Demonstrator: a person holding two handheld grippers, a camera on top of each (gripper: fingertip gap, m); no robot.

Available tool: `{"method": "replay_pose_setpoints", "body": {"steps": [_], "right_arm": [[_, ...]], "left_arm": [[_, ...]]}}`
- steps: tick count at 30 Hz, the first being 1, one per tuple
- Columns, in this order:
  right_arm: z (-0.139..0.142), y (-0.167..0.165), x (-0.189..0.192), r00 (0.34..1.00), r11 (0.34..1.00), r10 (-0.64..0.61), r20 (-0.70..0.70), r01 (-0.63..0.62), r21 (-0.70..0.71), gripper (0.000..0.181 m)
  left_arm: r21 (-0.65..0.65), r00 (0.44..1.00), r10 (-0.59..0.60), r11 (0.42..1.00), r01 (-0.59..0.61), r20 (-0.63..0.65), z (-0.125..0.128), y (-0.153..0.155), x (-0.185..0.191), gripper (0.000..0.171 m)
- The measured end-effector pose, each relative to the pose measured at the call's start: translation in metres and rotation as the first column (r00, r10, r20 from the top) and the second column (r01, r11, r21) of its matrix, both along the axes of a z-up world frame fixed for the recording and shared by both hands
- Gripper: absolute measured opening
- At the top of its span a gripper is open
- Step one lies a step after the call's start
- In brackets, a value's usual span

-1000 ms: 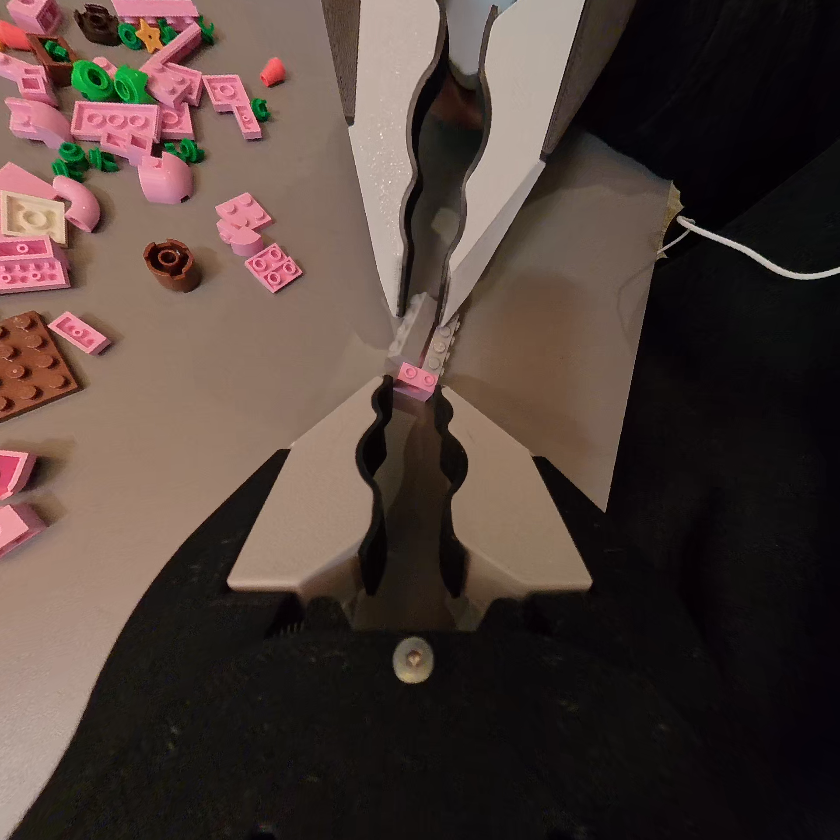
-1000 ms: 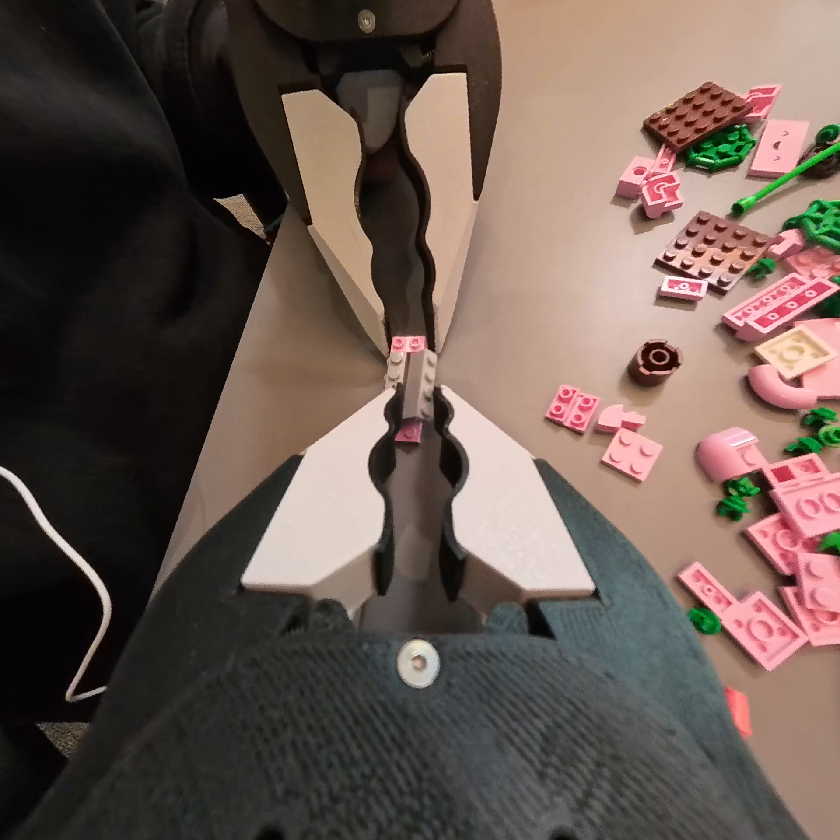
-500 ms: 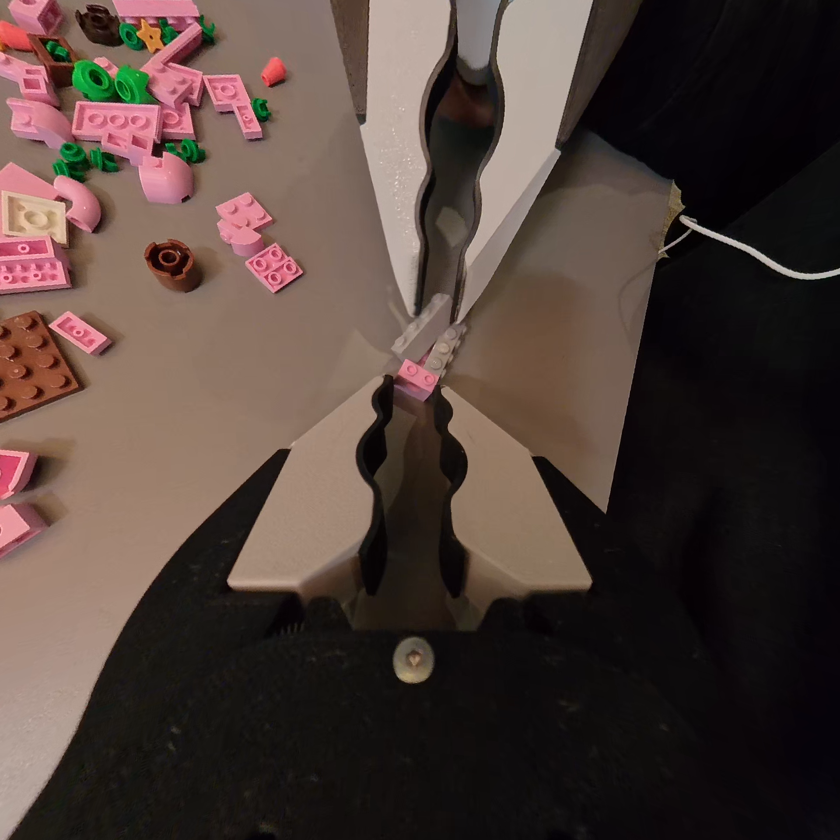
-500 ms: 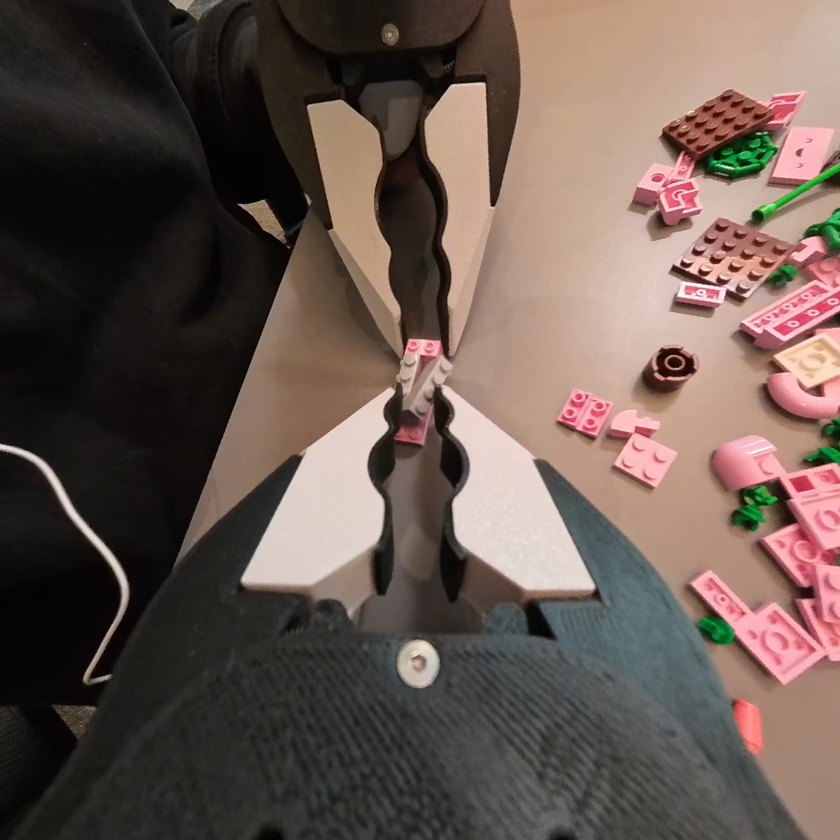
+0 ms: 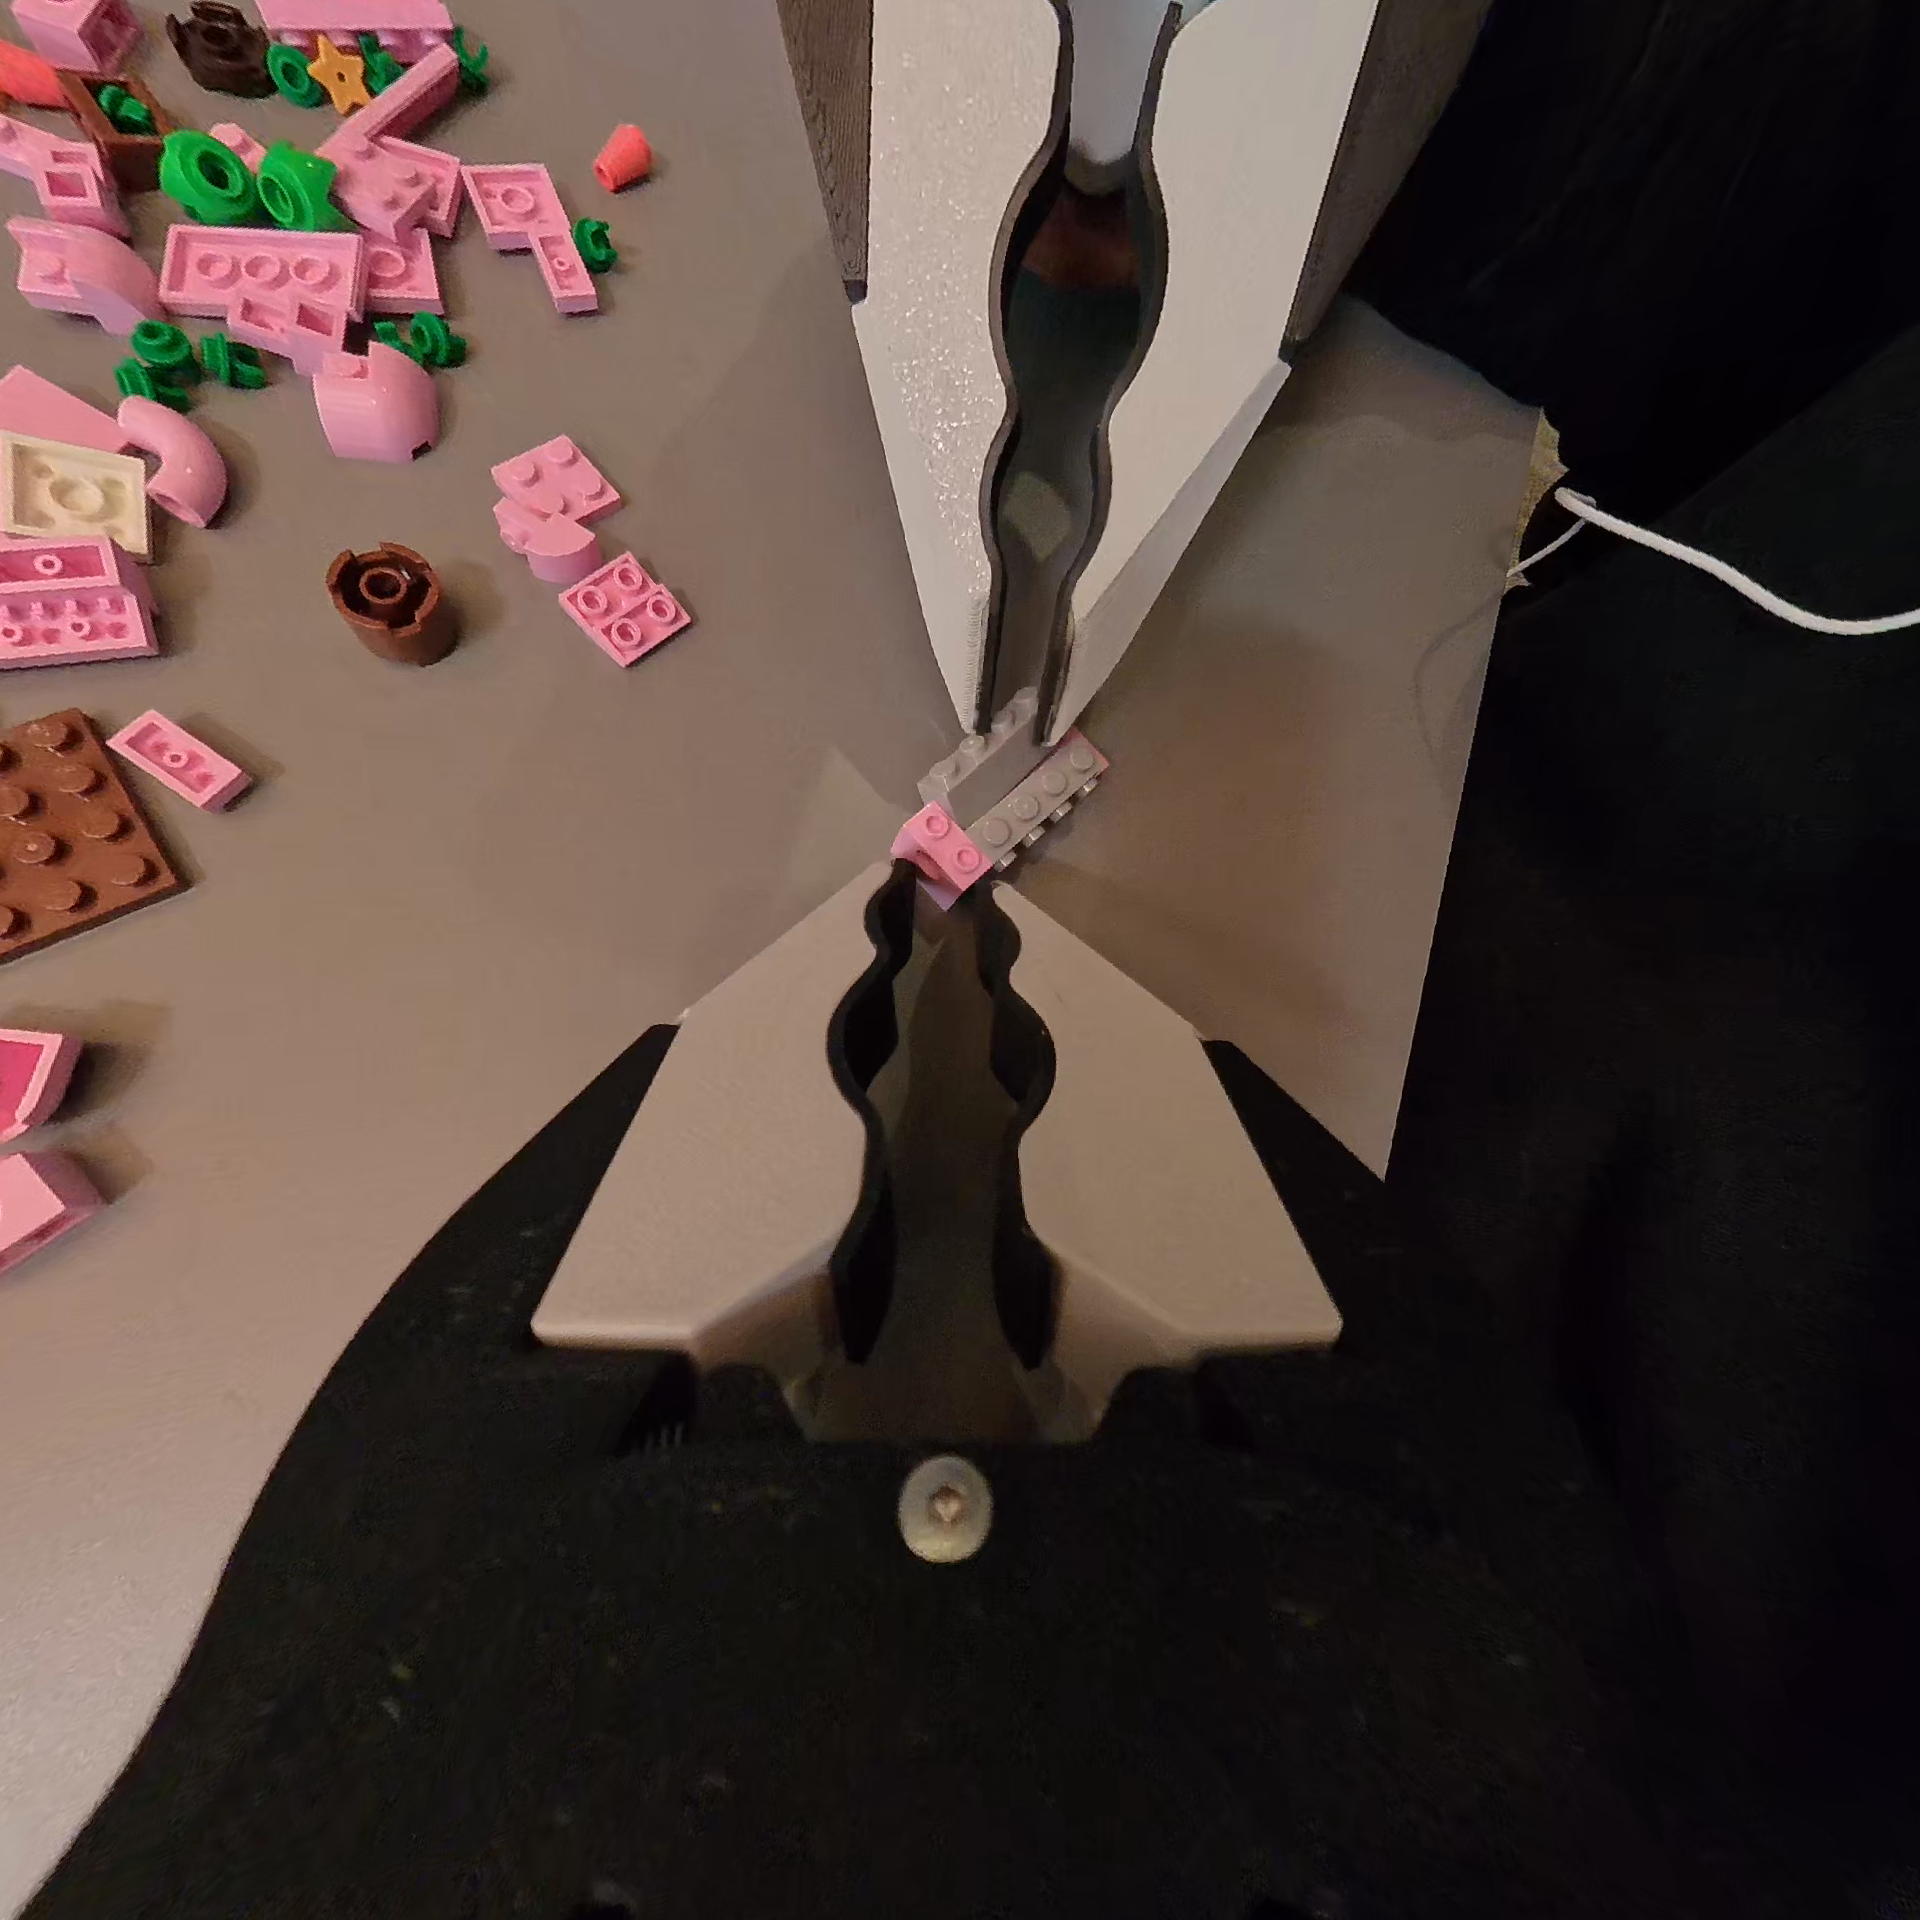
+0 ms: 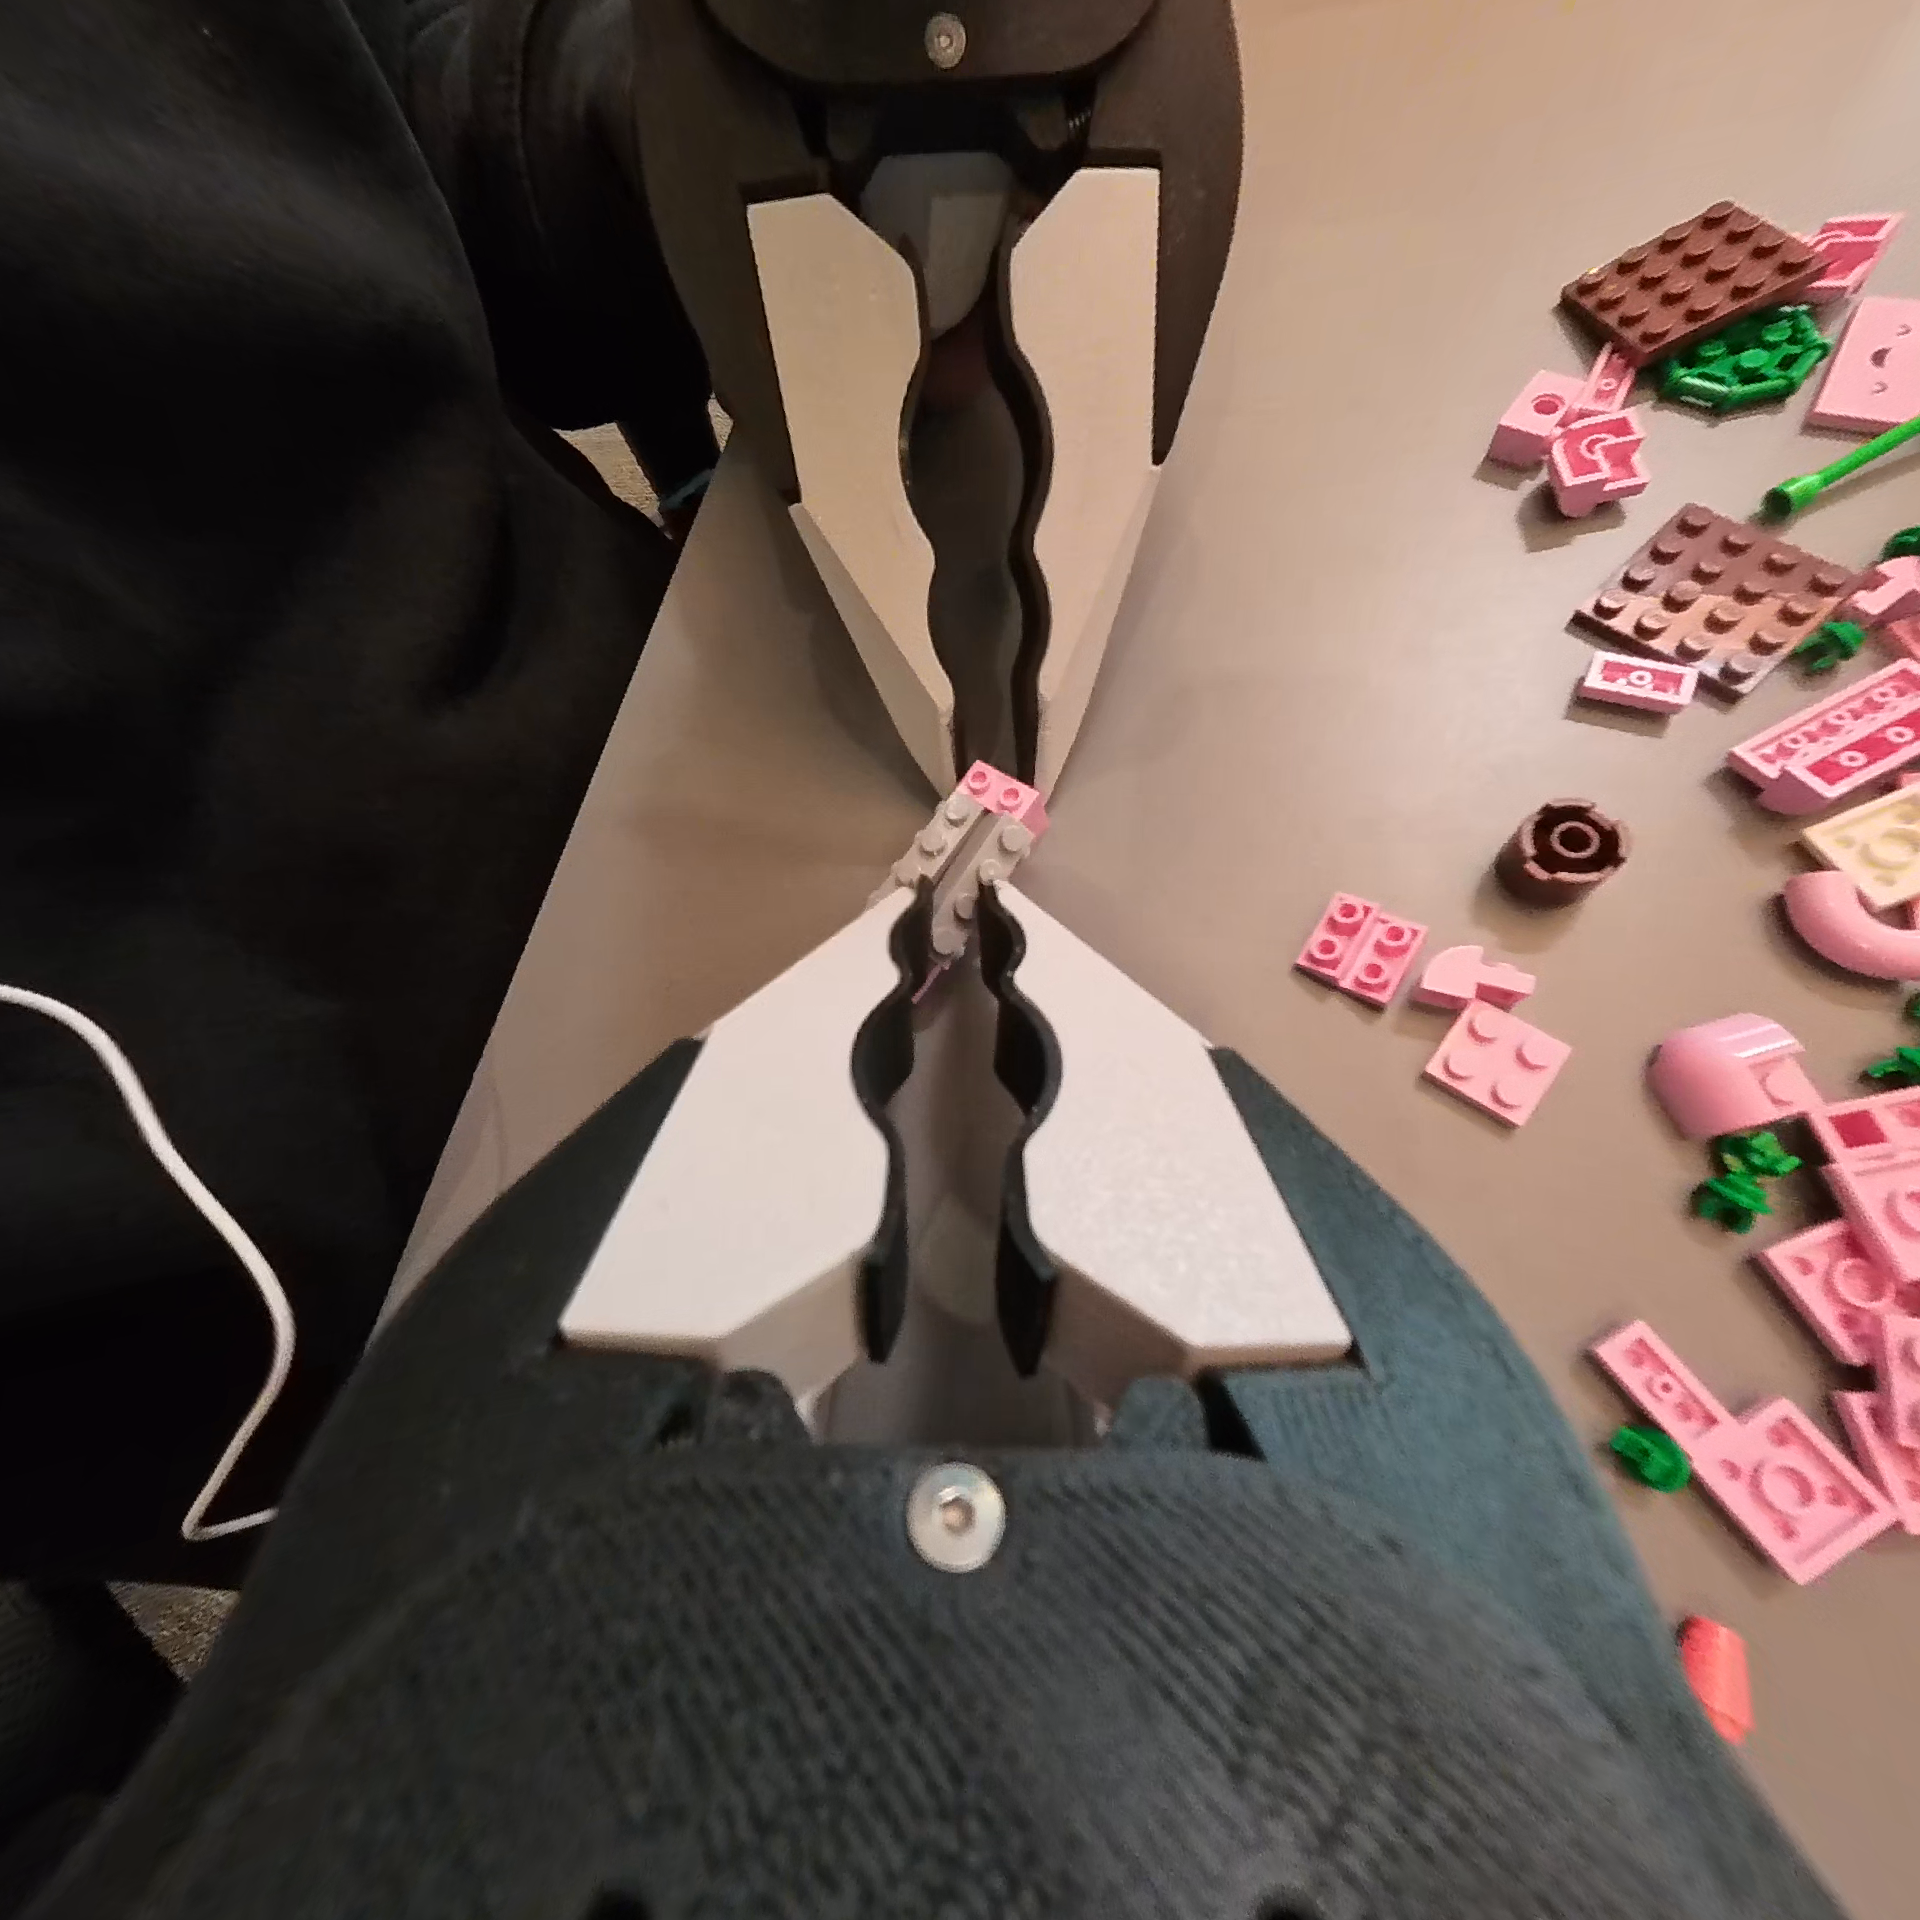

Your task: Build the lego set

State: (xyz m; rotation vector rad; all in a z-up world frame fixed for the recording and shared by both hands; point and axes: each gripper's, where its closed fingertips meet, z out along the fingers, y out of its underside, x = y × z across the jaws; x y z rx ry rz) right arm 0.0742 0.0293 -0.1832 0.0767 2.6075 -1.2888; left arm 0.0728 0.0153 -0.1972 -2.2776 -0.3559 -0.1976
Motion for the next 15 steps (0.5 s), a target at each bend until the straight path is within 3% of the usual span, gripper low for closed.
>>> {"method": "replay_pose_setpoints", "body": {"steps": [8, 15], "right_arm": [[-0.0026, 0.0003, -0.0012, 0.994, 1.0, 0.007, -0.108, -0.004, 0.026, 0.005], [0.0004, -0.0013, 0.0051, 0.998, 1.0, 0.022, -0.057, -0.021, 0.013, 0.008]], "left_arm": [[0.004, 1.0, -0.008, 1.0, 0.008, 0.006, 0.0005, 0.0002, 0.0012, 0.011], [0.003, 1.0, -0.012, 1.0, 0.012, 0.008, 0.0003, 0.0005, 0.002, 0.011]]}}
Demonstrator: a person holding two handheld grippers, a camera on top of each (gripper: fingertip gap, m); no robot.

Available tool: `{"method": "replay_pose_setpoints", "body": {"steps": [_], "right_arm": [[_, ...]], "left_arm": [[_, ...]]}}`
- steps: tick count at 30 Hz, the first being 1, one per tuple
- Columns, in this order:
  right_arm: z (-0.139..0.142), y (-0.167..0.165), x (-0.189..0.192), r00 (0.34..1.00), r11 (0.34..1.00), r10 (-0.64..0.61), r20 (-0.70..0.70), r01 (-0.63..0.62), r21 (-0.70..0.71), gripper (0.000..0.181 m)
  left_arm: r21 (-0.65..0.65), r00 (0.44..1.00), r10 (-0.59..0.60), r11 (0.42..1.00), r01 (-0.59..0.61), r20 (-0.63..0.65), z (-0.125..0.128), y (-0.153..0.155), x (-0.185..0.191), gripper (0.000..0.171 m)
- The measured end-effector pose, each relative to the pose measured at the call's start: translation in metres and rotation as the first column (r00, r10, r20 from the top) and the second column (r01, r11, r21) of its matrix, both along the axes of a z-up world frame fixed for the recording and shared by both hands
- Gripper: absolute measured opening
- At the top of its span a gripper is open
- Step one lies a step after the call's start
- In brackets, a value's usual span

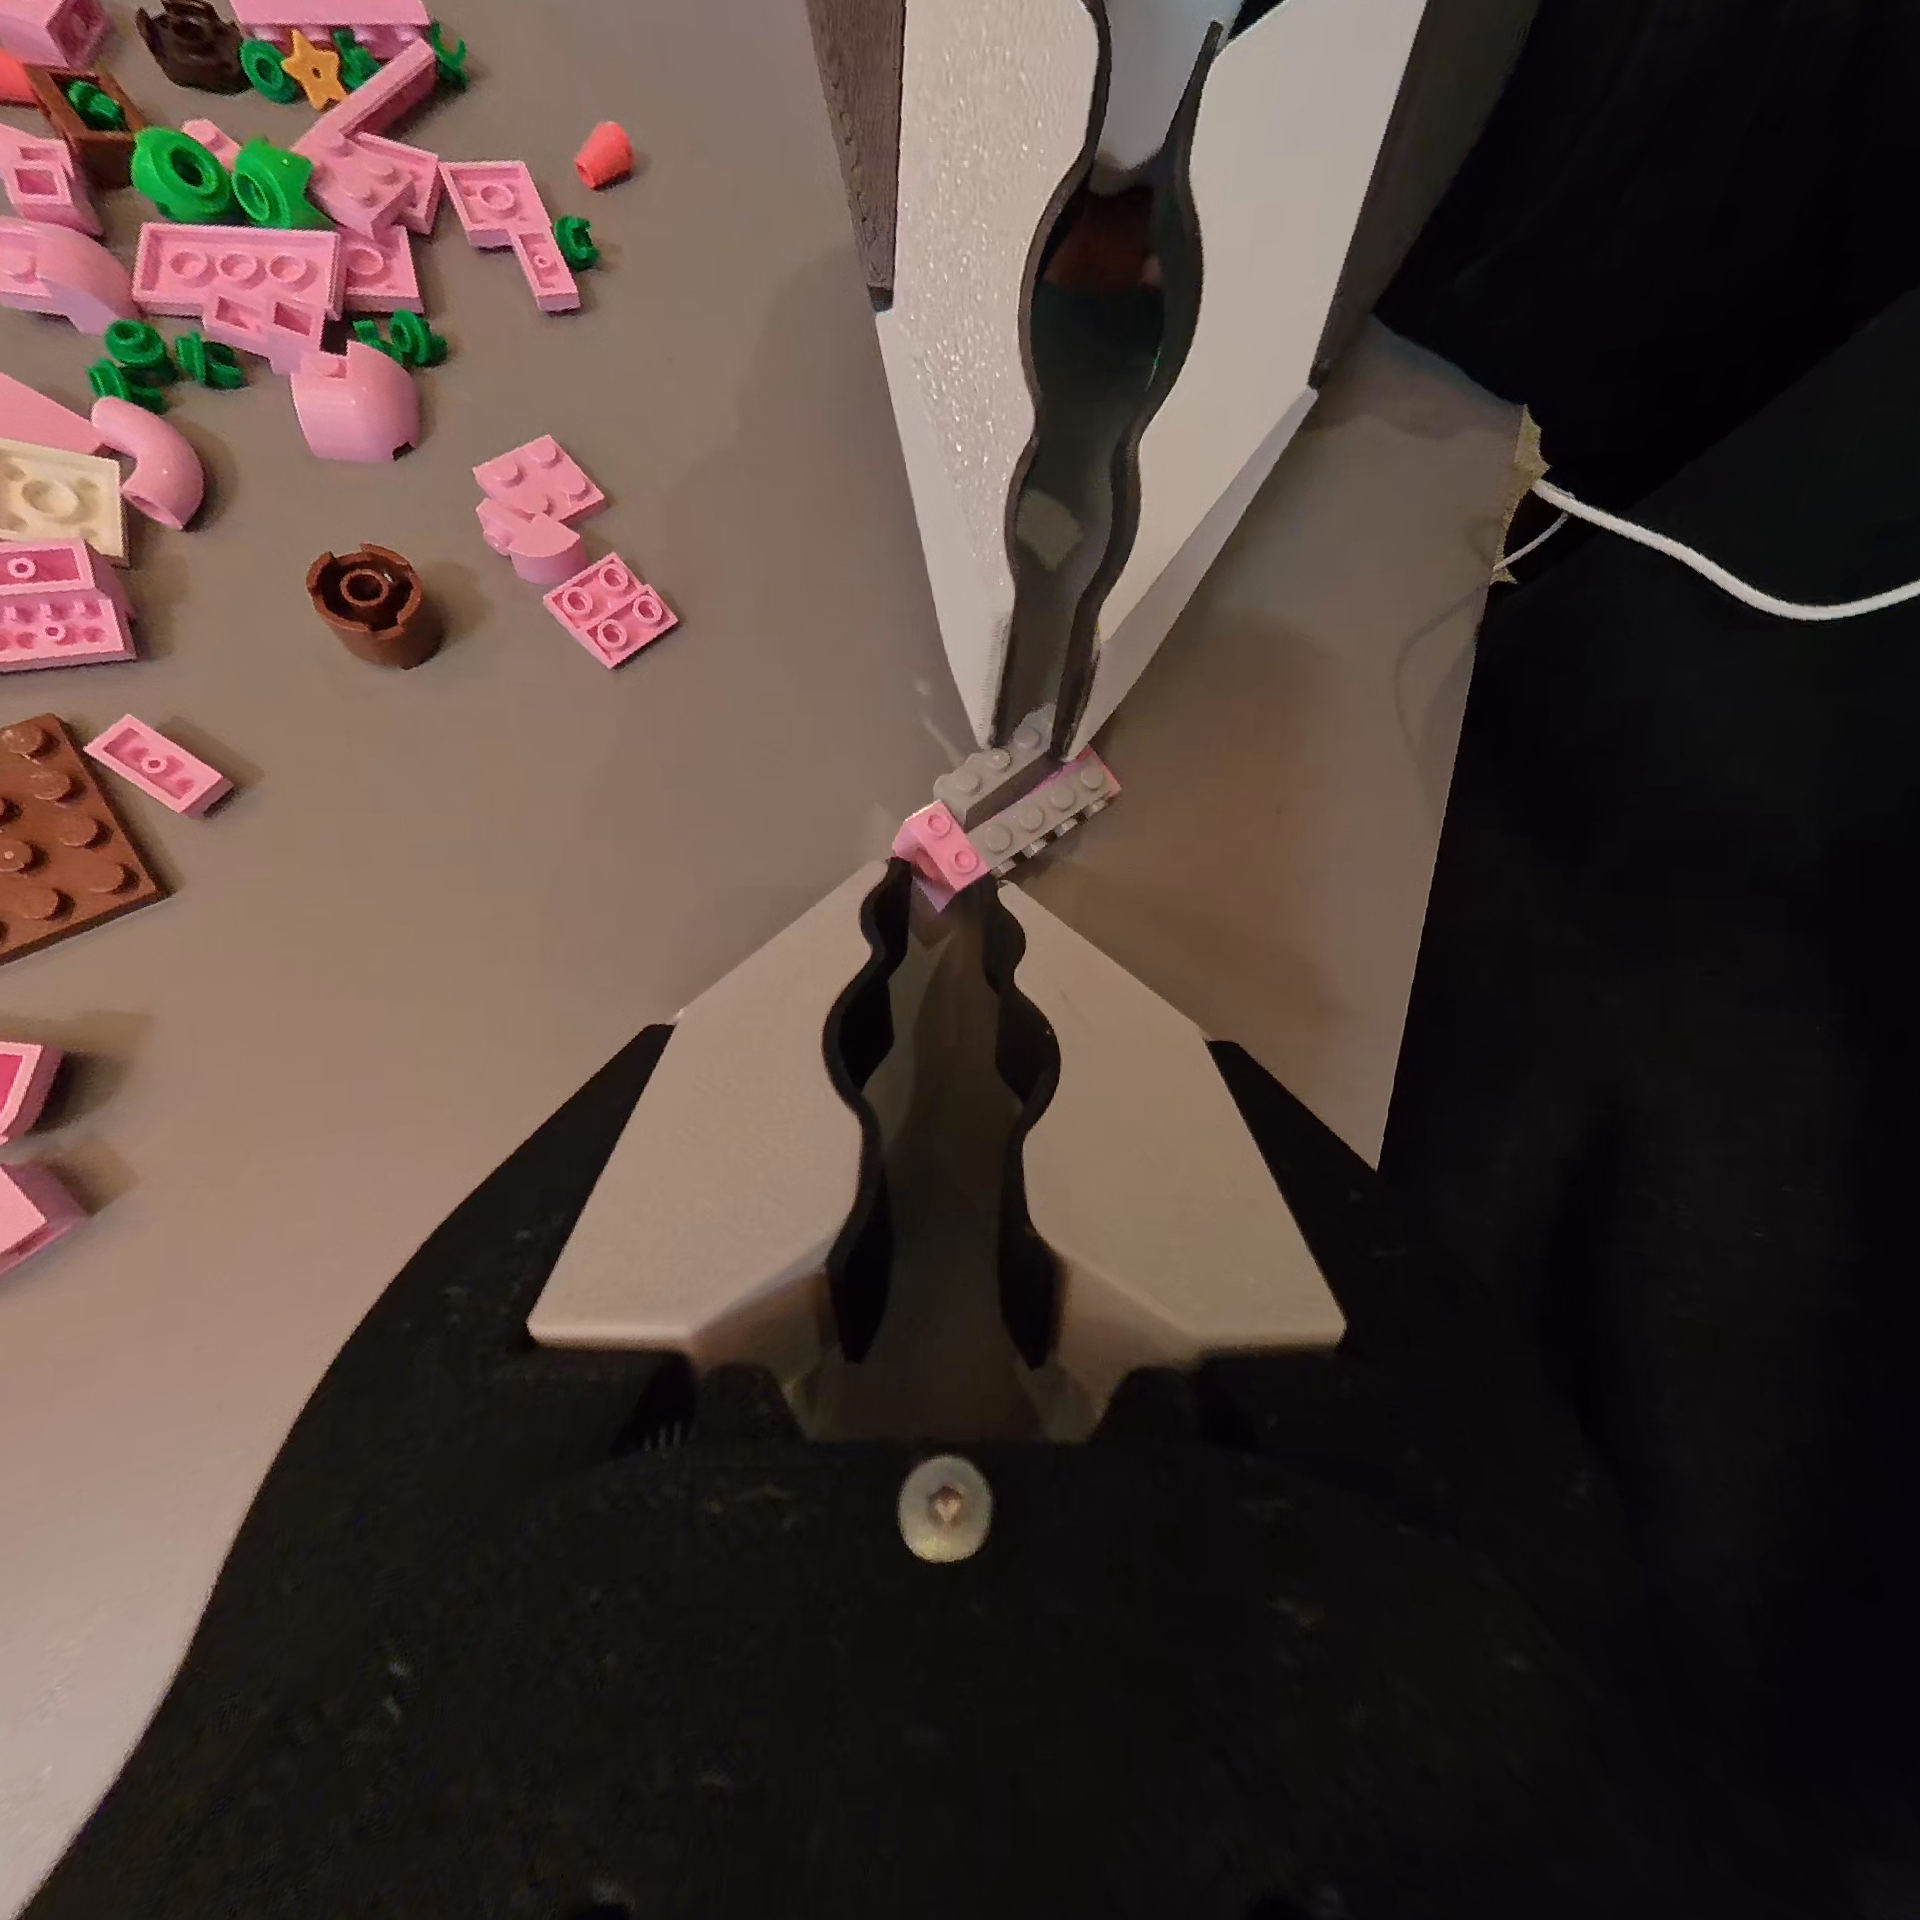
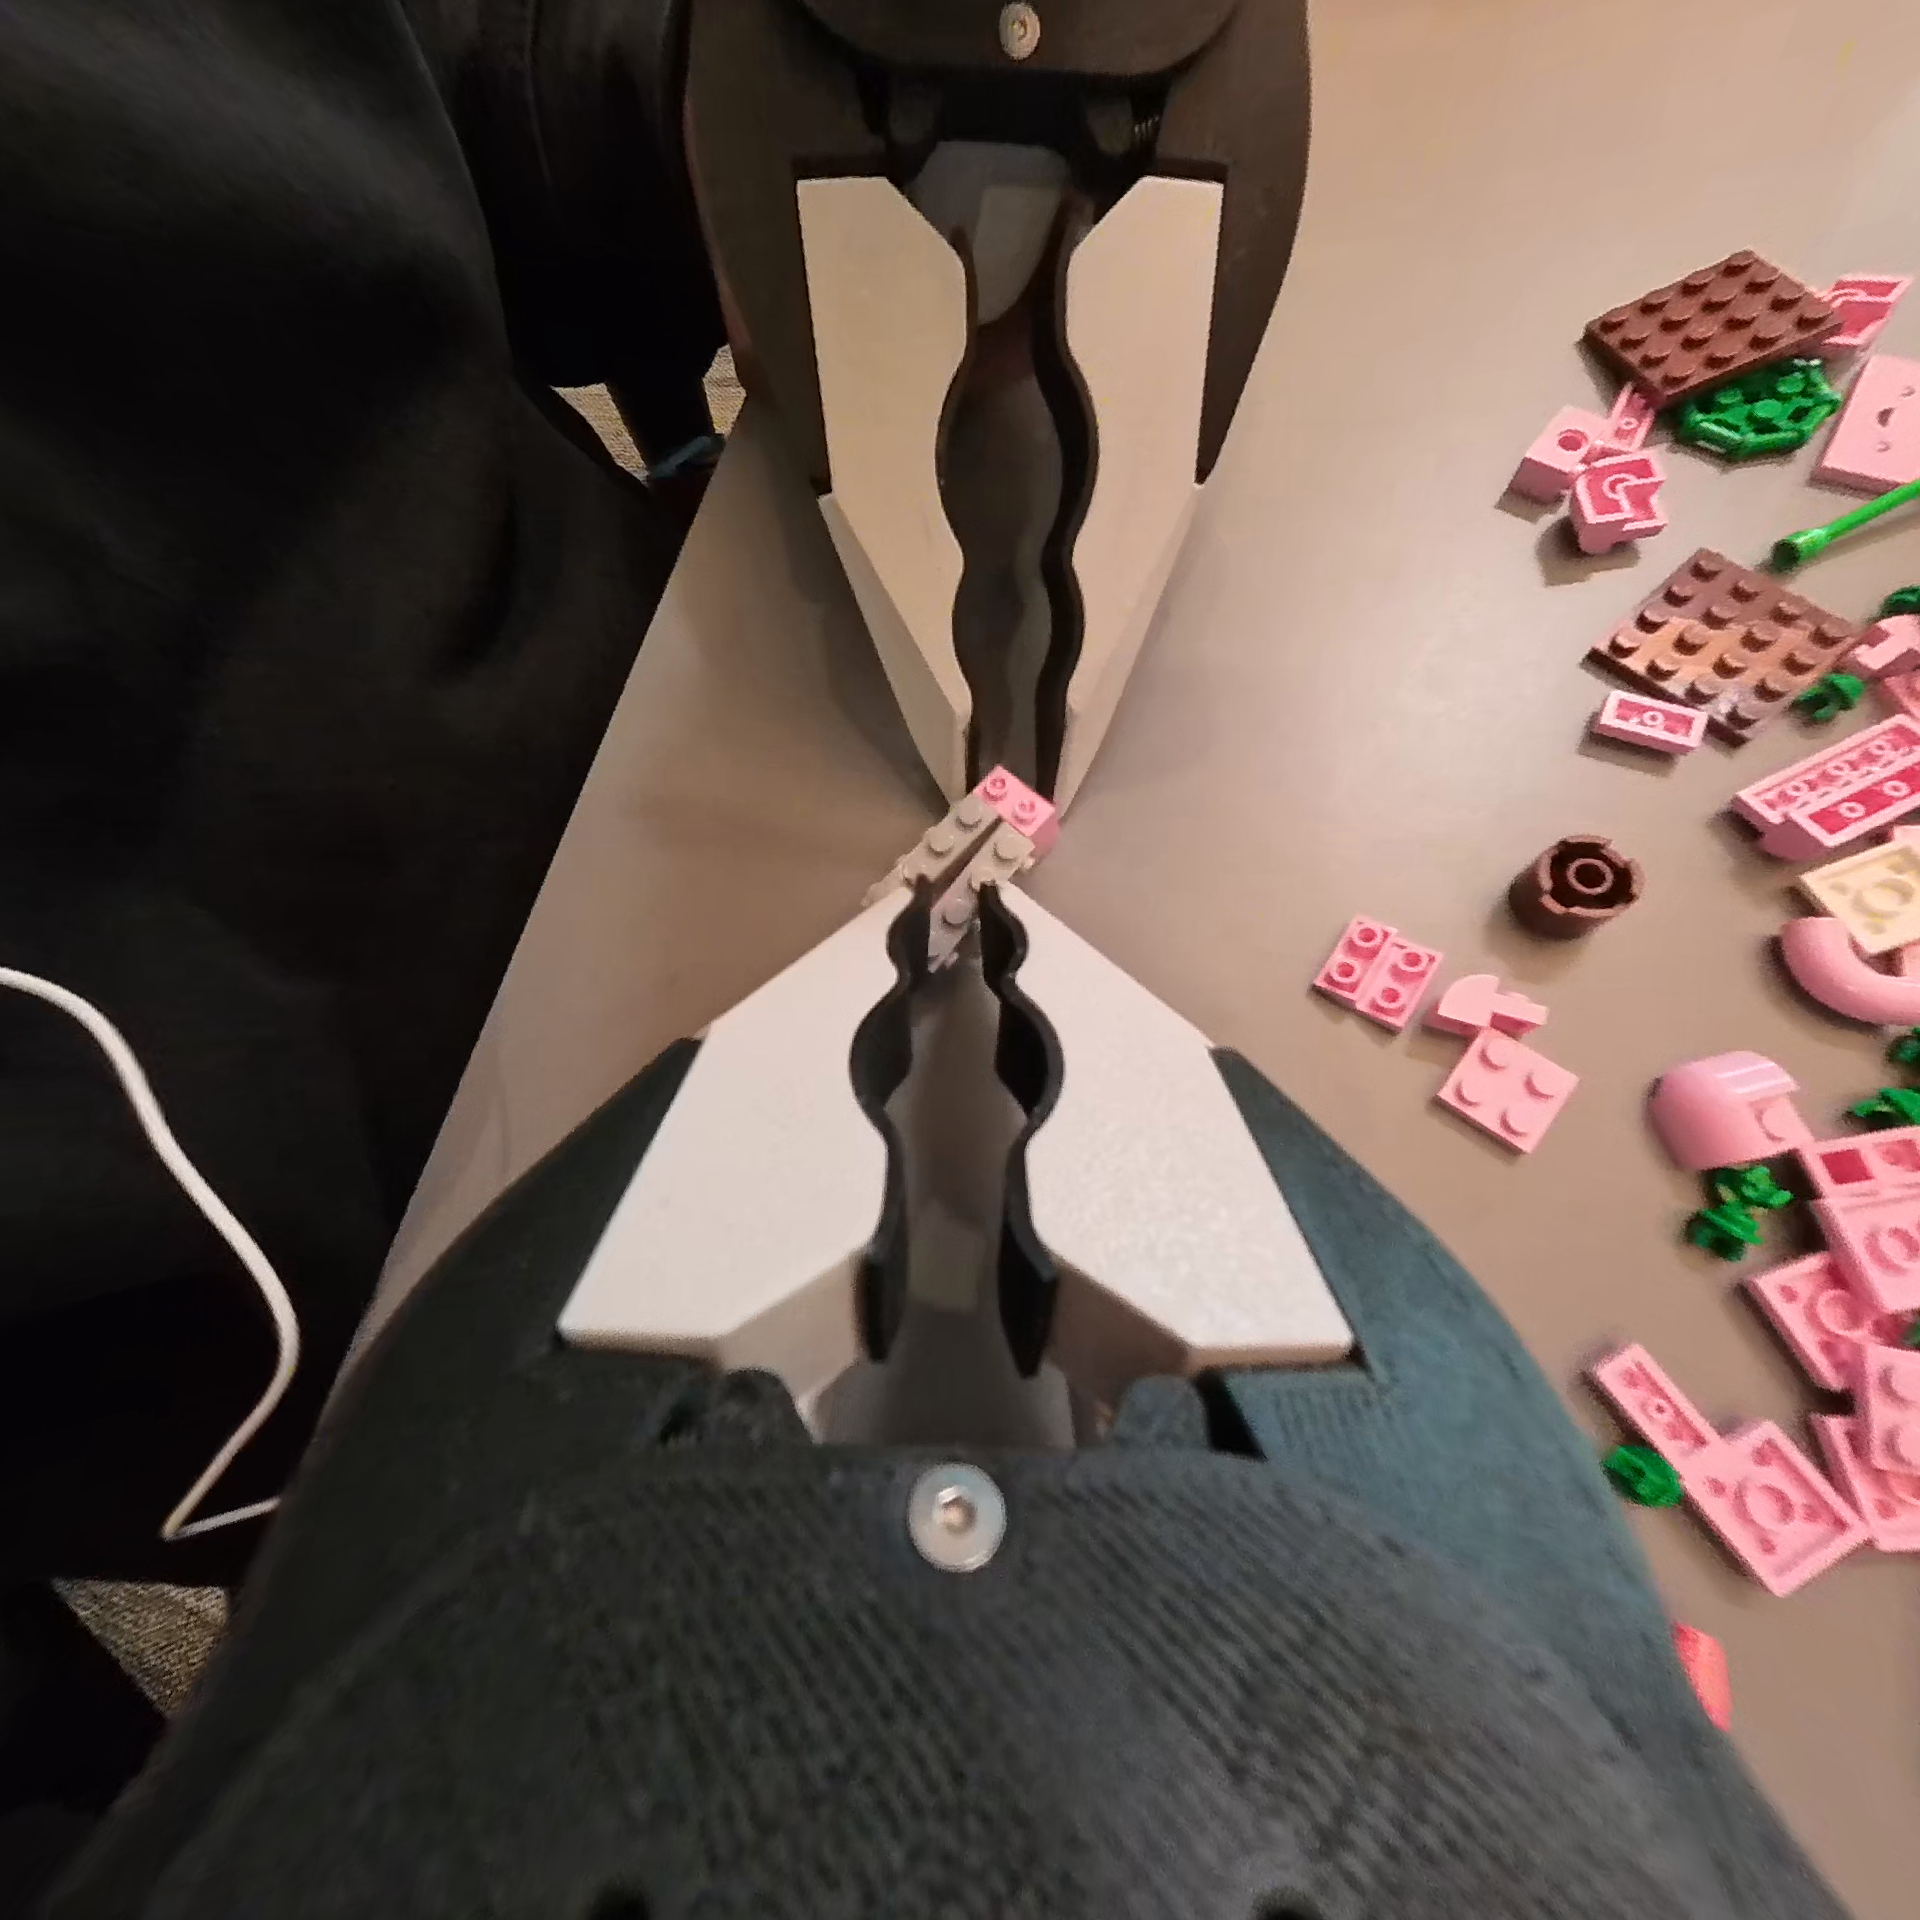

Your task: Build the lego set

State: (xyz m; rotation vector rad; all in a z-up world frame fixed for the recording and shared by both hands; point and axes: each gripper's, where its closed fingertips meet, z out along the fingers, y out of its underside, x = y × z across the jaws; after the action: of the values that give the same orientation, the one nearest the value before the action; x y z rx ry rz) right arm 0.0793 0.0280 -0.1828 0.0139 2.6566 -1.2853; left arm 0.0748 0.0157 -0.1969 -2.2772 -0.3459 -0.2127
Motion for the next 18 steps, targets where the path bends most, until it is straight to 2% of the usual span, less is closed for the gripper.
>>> {"method": "replay_pose_setpoints", "body": {"steps": [9, 13, 18], "right_arm": [[0.002, -0.001, 0.004, 1.0, 1.0, 0.022, 0.016, -0.022, -0.018, 0.007], [0.006, 0.002, -0.002, 1.0, 0.999, -0.005, 0.02, 0.005, -0.035, 0.008], [-0.004, 0.008, -0.007, 0.998, 0.999, -0.034, 0.044, 0.034, 0.01, 0.013]], "left_arm": [[0.0, 1.0, 0.0, 1.0, 0.0, -0.001, 0.0, 0.0, 0.0, 0.012], [-0.001, 1.0, 0.0, 1.0, 0.0, -0.003, 0.0, 0.0, 0.0, 0.012], [-0.002, 1.0, -0.001, 1.0, 0.001, -0.008, 0.0, 0.0, 0.0, 0.012]]}}
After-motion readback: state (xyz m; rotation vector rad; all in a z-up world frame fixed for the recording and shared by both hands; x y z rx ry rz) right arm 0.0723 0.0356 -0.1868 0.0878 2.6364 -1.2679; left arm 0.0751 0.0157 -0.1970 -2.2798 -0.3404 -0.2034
